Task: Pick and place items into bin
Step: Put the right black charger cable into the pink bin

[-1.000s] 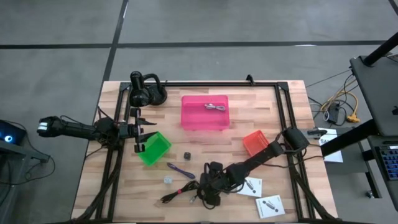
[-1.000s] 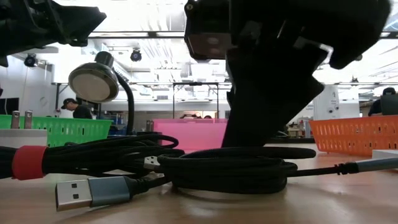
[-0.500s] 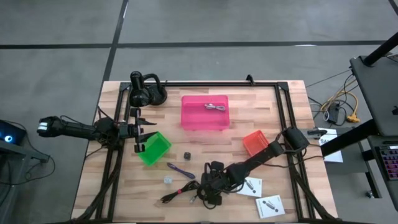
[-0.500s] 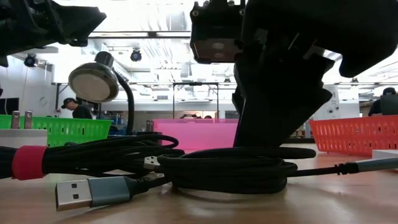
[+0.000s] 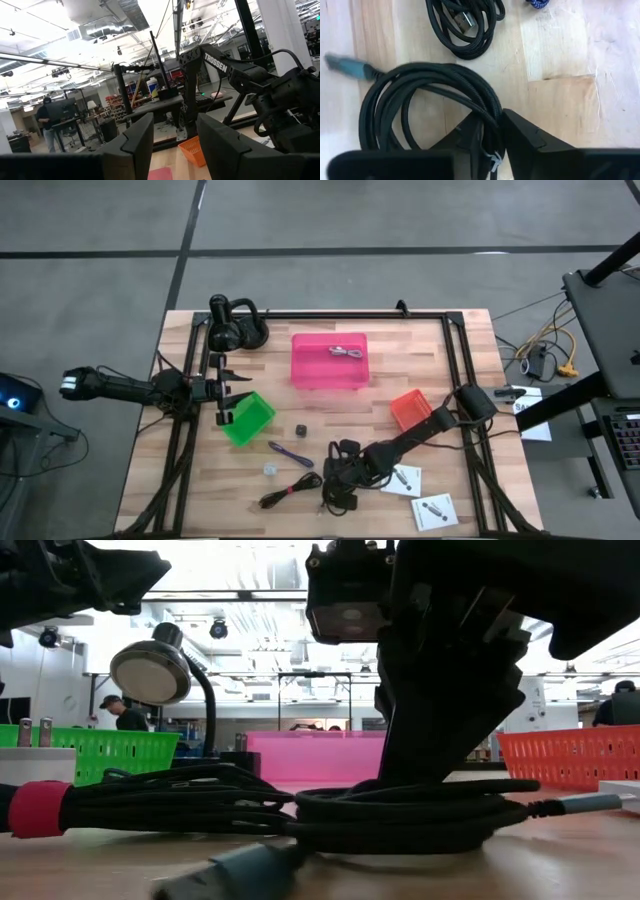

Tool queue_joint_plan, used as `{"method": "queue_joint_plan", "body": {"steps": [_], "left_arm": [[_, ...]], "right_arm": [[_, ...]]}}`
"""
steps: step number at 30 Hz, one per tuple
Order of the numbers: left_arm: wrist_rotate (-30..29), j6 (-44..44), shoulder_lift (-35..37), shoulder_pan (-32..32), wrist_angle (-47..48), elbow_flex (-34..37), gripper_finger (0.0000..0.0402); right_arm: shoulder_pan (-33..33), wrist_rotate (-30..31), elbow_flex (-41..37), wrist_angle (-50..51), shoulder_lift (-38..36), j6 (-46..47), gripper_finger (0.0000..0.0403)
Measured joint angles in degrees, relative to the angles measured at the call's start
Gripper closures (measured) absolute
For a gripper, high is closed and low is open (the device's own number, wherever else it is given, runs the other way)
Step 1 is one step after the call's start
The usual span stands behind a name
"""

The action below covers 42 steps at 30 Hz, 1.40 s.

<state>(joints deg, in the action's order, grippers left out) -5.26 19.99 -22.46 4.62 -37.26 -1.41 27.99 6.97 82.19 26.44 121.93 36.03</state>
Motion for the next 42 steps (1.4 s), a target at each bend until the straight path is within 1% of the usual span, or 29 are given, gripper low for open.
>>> {"method": "queue_joint_plan", "body": {"steps": [6,10,16,24,28,33,37,42], "left_arm": [[0.0,0.0,0.0,0.0,0.0,0.0,0.0265],[0.0,0.0,0.0,0.0,0.0,0.0,0.0265],[0.0,0.0,0.0,0.0,0.0,0.0,0.0265],[0.0,0.0,0.0,0.0,0.0,0.0,0.0265],[0.0,0.0,0.0,0.0,0.0,0.0,0.0265],[0.0,0.0,0.0,0.0,0.0,0.0,0.0265],[0.0,0.0,0.0,0.0,0.0,0.0,0.0265],[0.0,0.0,0.0,0.0,0.0,0.0,0.0265]], "right_arm": [[0.0,-0.1,0.0,0.0,0.0,0.0,0.0371],[0.0,-0.1,0.0,0.0,-0.1,0.1,0.0374],[0.0,-0.3,0.0,0.2,-0.3,4.8,0.0375],[0.2,-1.1,1.4,0.4,-0.4,5.5,0.0376],[0.2,-1.1,3.8,1.3,-0.5,3.5,0.0376],[0.2,-1.0,6.6,5.1,-0.6,2.4,0.0376],[-0.1,-0.7,6.8,6.9,-0.6,1.6,0.0376],[-0.6,0.8,7.2,8.1,-0.6,-2.4,0.0376]]}}
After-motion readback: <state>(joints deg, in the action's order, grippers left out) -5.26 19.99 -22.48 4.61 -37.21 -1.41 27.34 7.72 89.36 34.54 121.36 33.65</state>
